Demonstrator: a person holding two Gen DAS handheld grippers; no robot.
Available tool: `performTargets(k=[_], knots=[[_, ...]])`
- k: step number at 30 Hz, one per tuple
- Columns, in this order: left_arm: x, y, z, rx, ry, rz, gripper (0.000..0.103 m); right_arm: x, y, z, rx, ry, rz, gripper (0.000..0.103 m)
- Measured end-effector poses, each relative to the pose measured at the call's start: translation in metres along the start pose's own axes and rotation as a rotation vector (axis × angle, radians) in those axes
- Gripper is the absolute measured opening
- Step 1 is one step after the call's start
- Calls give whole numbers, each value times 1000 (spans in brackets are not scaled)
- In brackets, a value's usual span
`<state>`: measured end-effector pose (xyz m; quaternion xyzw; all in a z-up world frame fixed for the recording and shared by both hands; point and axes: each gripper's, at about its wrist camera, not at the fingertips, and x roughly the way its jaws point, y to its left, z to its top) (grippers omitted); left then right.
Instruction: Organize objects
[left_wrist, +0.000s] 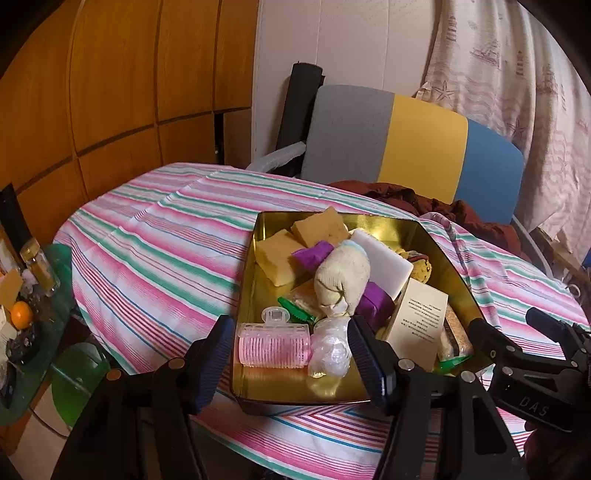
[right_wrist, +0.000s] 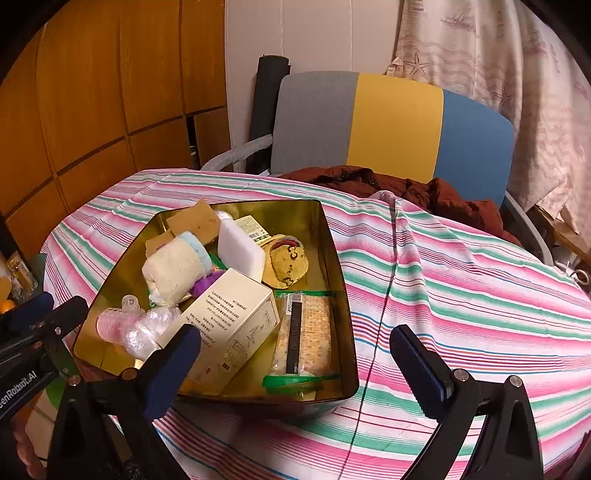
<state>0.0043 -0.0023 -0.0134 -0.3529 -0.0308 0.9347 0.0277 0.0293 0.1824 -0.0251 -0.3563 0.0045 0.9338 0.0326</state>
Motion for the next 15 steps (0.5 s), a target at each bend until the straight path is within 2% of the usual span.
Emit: performTargets(k=[4, 8, 15], knots=[[1, 3, -1, 2, -8, 8, 64, 2, 1, 0, -5, 4, -3, 103], [-4, 6, 2, -6, -55, 13, 54, 3, 2, -1, -9, 10, -4, 103], [-4, 8, 4, -8, -53, 10, 51, 4, 0, -1, -5, 9, -14, 103]])
